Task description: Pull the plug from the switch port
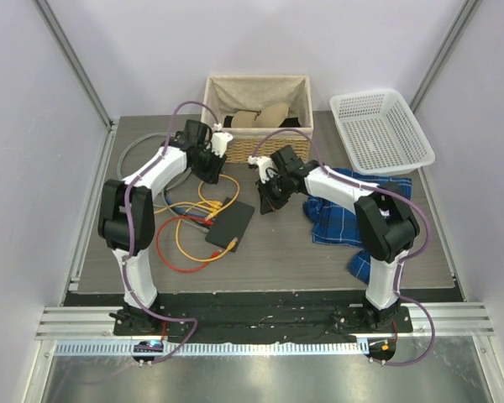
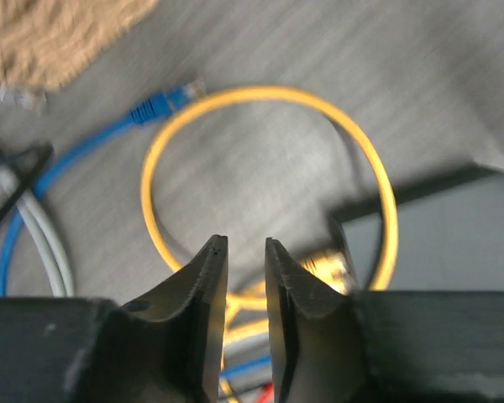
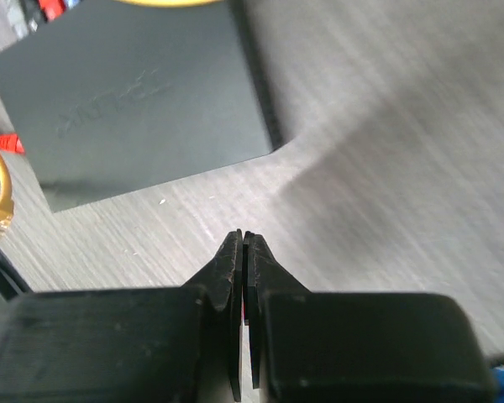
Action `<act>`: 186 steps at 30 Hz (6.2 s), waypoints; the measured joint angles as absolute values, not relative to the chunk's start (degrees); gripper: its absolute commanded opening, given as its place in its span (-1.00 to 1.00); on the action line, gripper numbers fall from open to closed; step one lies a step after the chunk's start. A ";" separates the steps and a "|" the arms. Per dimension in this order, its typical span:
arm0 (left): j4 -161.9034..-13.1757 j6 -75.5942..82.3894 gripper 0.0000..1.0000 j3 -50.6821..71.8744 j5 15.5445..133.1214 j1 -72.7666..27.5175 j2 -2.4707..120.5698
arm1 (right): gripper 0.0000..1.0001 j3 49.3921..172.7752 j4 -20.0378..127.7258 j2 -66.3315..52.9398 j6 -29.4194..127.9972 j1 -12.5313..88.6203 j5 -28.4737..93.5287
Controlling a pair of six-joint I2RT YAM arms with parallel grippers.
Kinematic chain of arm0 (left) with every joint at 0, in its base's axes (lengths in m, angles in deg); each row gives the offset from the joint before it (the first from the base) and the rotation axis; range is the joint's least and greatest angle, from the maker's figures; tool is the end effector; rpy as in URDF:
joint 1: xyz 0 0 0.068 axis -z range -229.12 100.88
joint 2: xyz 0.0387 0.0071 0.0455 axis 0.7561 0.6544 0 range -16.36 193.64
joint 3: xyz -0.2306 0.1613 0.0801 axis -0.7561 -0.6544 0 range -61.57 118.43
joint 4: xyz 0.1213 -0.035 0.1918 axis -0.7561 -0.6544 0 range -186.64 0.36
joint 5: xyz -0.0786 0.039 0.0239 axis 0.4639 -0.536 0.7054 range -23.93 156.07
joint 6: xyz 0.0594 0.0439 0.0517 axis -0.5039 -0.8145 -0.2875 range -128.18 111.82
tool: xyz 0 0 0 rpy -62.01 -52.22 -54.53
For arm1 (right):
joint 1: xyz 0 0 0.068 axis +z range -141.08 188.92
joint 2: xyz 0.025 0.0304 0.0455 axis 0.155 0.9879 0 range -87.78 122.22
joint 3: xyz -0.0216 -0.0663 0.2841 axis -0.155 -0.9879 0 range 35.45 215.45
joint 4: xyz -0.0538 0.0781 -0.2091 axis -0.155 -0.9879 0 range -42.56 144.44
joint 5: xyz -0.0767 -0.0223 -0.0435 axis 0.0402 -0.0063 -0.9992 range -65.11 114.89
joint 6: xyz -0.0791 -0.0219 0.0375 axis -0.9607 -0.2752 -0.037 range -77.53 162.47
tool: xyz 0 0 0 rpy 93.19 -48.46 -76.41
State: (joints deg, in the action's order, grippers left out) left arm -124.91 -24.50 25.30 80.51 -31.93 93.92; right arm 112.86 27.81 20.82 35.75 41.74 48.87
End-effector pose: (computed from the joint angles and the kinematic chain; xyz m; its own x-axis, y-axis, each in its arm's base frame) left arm 0.3903 -0.1418 0.2218 -0.6679 0.4915 -0.5588 0.6229 0.7801 -0.0583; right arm 0.3189 0.2447 0.2002 -0.6270 -0.5318 -0.5693 -0.7559 0.5921 0.2794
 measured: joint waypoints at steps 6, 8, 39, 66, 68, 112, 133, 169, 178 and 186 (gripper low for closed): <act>-125.50 -26.57 -0.56 29.58 79.94 -31.89 101.49 | -0.98 112.53 28.77 21.21 35.73 44.69 48.55; -126.35 -27.16 -0.57 29.58 79.44 -31.89 102.93 | -0.98 113.18 29.10 22.20 35.73 45.41 48.39; -130.16 -12.32 -0.34 18.06 80.29 -30.64 96.37 | -0.98 133.27 26.12 39.51 35.82 45.60 45.55; -150.29 -39.10 -0.68 6.83 87.24 -36.48 72.50 | -0.42 116.96 22.45 19.53 30.64 45.45 46.10; -151.23 -41.96 -0.67 3.20 86.39 -36.09 72.28 | -0.45 116.86 22.26 19.57 30.66 45.45 45.95; -124.80 -5.35 -0.02 20.14 96.16 -26.49 89.92 | -0.70 114.78 23.79 18.66 32.52 28.34 49.29; -113.26 13.14 -0.18 29.52 108.05 -29.70 110.51 | -0.86 117.66 24.09 26.74 30.62 31.51 50.32; -107.86 7.65 -0.56 29.38 121.01 -31.30 114.95 | -0.84 117.86 25.77 27.66 31.88 31.86 52.48; -107.90 8.13 -1.00 29.41 120.70 -31.19 114.95 | -0.83 117.93 26.30 27.75 31.95 32.34 52.48; -111.49 7.59 -1.00 31.05 118.76 -30.64 114.95 | -0.84 117.88 26.82 27.75 31.93 32.97 52.22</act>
State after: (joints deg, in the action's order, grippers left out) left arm -111.49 7.59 31.05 118.76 -30.64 114.95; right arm 117.88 26.82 27.75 31.93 32.97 52.22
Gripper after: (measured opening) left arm 0.212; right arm 0.083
